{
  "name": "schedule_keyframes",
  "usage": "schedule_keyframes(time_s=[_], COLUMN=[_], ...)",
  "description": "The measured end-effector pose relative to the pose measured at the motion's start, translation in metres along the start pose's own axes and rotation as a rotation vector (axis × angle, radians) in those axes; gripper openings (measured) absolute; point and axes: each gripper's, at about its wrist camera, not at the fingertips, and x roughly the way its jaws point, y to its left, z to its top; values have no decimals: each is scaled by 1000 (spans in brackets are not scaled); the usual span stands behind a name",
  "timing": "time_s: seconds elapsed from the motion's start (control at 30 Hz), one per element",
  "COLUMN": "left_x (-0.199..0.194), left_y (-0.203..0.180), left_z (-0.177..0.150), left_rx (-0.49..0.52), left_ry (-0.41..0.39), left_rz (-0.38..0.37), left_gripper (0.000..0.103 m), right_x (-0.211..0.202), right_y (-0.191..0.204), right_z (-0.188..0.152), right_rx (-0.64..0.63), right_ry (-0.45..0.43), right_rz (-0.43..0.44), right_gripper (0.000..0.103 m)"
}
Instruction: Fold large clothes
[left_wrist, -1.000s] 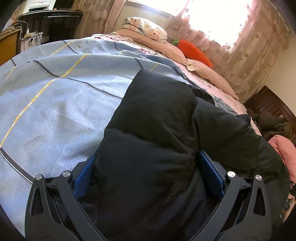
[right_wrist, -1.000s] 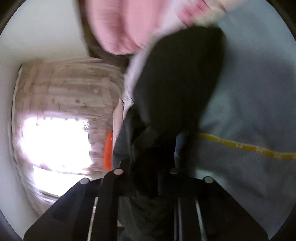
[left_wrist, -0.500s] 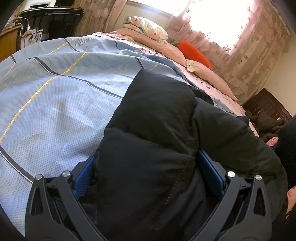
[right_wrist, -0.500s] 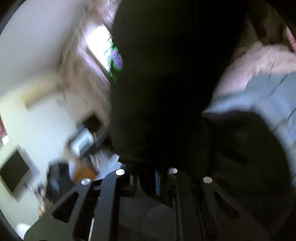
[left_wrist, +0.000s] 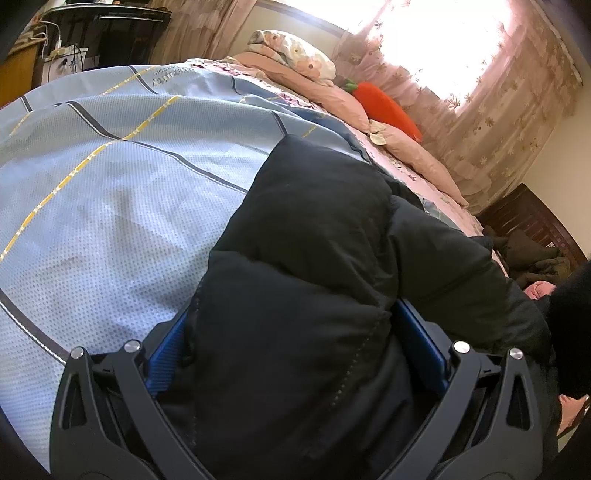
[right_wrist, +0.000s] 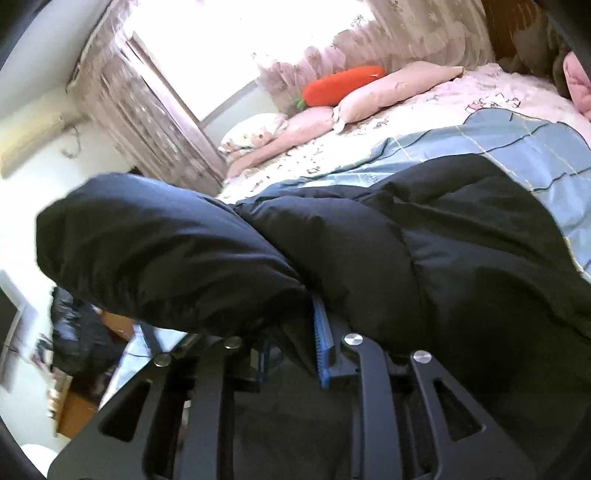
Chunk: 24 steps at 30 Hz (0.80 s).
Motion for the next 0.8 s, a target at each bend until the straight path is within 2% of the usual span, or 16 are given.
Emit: schedule_keyframes(time_s=[0.03, 0.07, 0.13, 0.23, 0.33, 0.37, 0.4, 0.43, 0.5, 0.57, 0.6, 0.63, 0.7, 0.73, 0.77, 0.8], left_x=[0, 1, 0, 0, -1, -1, -1, -1, -1, -1, -1, -1, -1, -4, -8, -23], left_y=[-1, -1, 0, -1, -2, -2, -2, -3, -2, -3, -2, -2, -3, -5, -10, -23], left_z=[0, 0, 0, -1, -2, -2, -2, -3, -3, -3, -3, -2, -3, -2, 0, 5], left_rx=[0, 0, -1, -3, -4, -5, -5, -4, -5, -3, -3, -3, -4, -5, 0, 33], left_ry=[0, 1, 3, 2, 0, 0, 0, 0, -1, 0, 0, 0, 2, -1, -9, -43], left_rz=[0, 1, -2, -3, -3, -3, -3, -3, -4, -2, -3, -2, 7, 21, 32, -9], left_gripper=[101, 101, 101, 101, 101, 101, 101, 101, 101, 101, 101, 101, 101, 101, 101, 101], right_x=[-6, -10, -21, -30, -55, -66, -68, -66, -36, -5, 22, 40, 84, 85, 82, 78], right_y=[1, 5, 20, 34, 37, 33, 29, 24, -1, -37, -71, -94, -137, -144, -139, -131], right_z=[1, -2, 6, 20, 37, 44, 47, 55, 70, 76, 79, 77, 57, 44, 32, 20], right_rx=[-8, 0, 12, 34, -26, -43, -47, -65, -122, -94, -7, 49, 136, 127, 88, 53], right_ry=[26, 49, 94, 57, -160, -273, -343, -400, -371, -301, -217, -148, 8, -5, -67, -117], right_rz=[5, 40, 161, 224, 148, 92, 20, -146, -495, -641, -696, -710, -674, -684, -698, -702], right_gripper=[69, 100, 102, 102, 102, 102, 102, 102, 102, 102, 102, 102, 102, 102, 102, 102])
